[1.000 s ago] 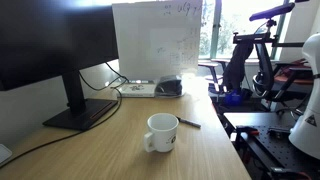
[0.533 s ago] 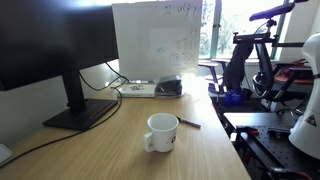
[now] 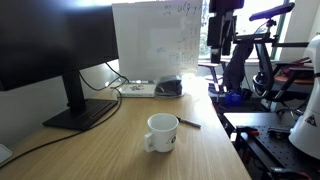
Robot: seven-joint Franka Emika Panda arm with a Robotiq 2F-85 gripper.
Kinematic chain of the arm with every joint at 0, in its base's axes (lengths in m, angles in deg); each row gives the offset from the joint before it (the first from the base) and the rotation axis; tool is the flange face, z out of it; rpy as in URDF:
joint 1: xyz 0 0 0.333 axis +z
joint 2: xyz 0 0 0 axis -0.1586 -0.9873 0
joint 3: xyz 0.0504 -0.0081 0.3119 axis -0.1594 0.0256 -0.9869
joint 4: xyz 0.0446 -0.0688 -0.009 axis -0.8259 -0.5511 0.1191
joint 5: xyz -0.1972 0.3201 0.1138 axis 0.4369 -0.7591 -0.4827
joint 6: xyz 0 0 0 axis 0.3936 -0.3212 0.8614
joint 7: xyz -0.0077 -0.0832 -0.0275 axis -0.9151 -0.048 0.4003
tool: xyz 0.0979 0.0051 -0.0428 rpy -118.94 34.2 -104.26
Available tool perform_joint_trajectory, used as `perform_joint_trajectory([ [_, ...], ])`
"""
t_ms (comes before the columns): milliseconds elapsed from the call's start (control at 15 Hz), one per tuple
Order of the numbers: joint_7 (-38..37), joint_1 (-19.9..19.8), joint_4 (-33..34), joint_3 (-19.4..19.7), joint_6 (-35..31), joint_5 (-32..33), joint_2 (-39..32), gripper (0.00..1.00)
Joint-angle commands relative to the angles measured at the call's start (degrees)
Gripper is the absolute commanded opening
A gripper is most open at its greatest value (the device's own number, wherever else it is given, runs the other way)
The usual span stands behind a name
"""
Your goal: Put the pen in the cup
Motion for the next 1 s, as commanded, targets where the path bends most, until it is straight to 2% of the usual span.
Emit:
perform_joint_trajectory([
  [0, -6.0, -1.6, -1.9, 3.1, -8.2, 1.4, -7.2, 1.0],
  [333, -5.3, -1.2, -3.6, 8.3, -20.5, 2.1, -18.6, 1.0],
  [733, -6.3, 0.6, -3.0, 12.7, -23.8, 1.8, -28.9, 1.0],
  [933, -5.4, 2.2, -2.1, 14.4, -24.5, 0.4, -32.1, 0.96],
])
